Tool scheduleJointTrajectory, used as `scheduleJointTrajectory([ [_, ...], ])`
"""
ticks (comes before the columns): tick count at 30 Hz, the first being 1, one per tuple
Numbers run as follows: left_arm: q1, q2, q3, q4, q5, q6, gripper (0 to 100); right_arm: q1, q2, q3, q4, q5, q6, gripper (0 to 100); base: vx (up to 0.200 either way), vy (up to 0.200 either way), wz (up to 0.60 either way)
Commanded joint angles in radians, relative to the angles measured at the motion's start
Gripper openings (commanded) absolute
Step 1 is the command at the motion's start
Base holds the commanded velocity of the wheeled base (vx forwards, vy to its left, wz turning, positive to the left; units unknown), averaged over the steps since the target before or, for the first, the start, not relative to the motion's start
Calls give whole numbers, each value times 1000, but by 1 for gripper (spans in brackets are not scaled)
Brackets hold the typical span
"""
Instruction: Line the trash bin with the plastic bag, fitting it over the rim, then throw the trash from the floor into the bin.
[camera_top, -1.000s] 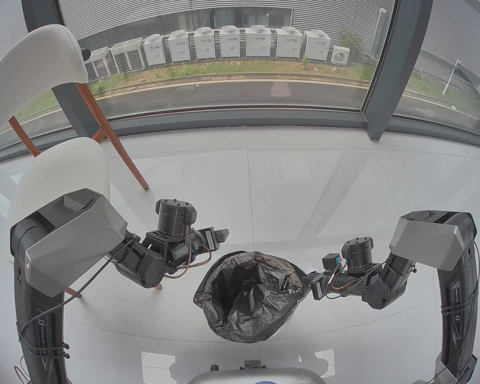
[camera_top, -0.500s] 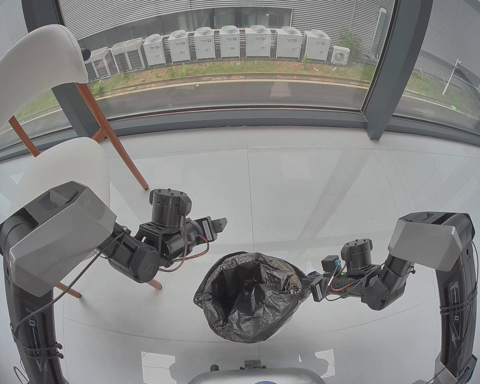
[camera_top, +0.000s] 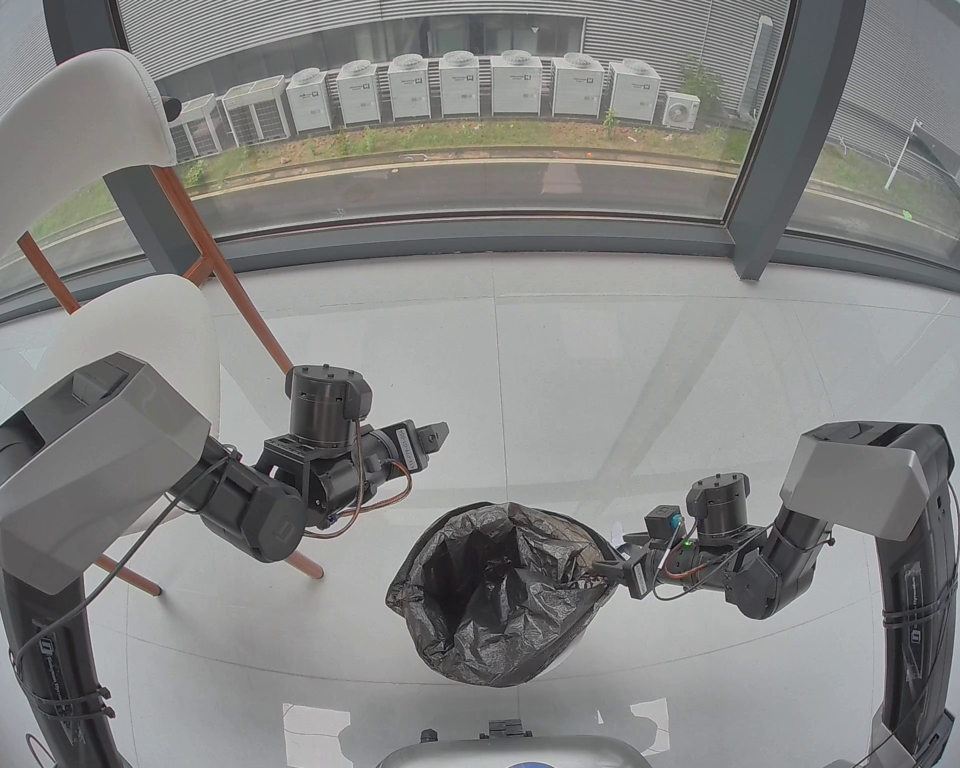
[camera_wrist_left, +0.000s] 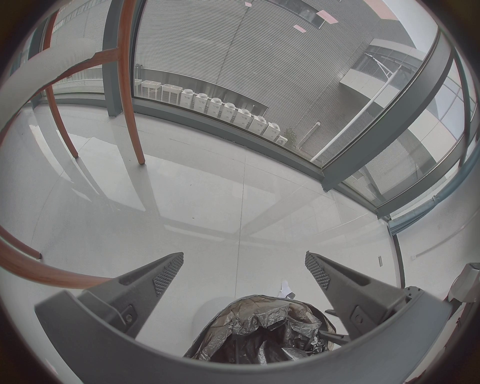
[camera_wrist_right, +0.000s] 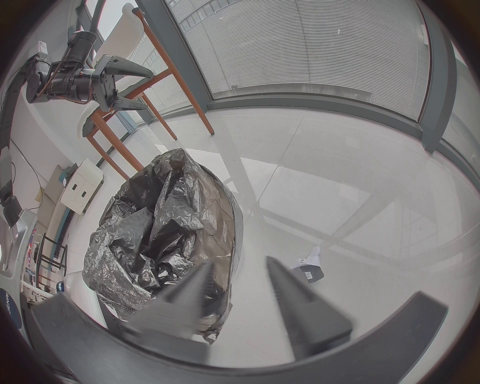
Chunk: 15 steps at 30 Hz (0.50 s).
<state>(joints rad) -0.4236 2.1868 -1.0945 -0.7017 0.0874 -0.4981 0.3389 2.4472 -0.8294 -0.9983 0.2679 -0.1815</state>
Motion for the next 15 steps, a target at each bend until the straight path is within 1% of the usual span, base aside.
scheduleJointTrajectory([
  [1,0,-36,19,5,2,-4,100,-8,-102,47,17,2,20,100,0,0,0],
  [3,0,-39,27,5,2,-7,100,-9,-137,65,33,1,31,100,0,0,0],
  [7,-3,-76,88,5,2,-30,100,0,-271,193,142,-4,108,100,0,0,0],
  [10,-4,-94,125,5,2,-36,100,15,-301,257,194,-7,151,100,0,0,0],
  [12,-1,-99,145,5,2,-39,100,38,-298,277,193,-10,157,100,0,0,0],
  [15,-1,-104,177,2,2,-54,100,94,-275,263,165,-21,163,100,0,0,0],
])
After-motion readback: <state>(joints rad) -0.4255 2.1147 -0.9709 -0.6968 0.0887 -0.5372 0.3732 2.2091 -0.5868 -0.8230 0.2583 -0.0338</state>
